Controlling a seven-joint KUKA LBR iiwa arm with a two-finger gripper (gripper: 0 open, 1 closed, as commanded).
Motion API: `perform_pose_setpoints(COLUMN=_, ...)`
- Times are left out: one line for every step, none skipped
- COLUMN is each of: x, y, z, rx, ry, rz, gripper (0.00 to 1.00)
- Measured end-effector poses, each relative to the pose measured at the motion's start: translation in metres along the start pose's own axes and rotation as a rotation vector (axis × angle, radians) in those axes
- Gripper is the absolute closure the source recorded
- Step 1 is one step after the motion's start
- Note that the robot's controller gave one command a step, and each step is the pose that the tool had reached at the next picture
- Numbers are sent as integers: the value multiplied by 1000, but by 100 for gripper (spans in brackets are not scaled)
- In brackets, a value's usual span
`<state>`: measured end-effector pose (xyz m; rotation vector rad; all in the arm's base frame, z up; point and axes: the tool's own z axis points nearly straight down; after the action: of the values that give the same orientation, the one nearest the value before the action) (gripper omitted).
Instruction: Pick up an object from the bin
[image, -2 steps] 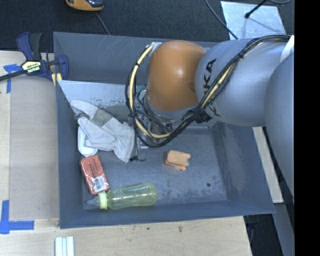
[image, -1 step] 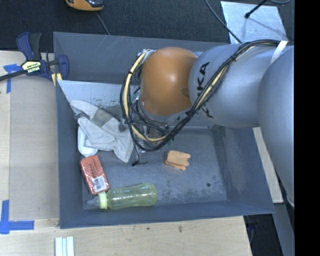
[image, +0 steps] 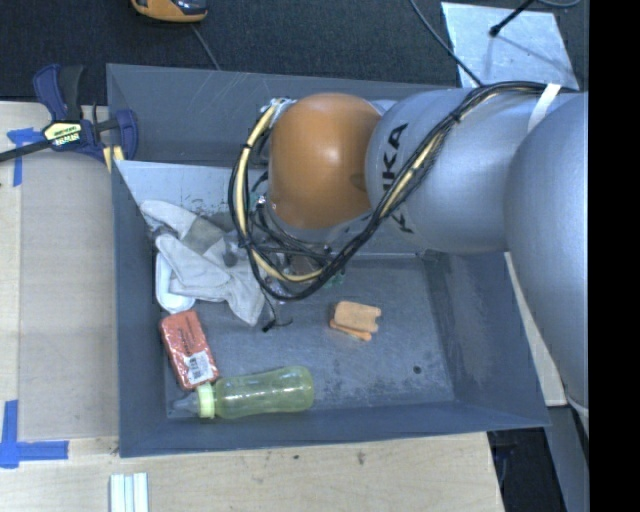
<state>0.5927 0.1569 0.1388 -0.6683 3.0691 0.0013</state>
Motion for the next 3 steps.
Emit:
perform_pose_setpoints(x=-15, y=5, z=5, rx=2, ry=-5, rz=-261, gripper=0)
perform_pose_setpoints(x=-24, y=3, z=59, rx=3, ry=-5, rz=-541, gripper=0)
perform_pose_setpoints(x=-22, y=-3, z=66, rx=4, ry=-12, rz=-691, gripper=100)
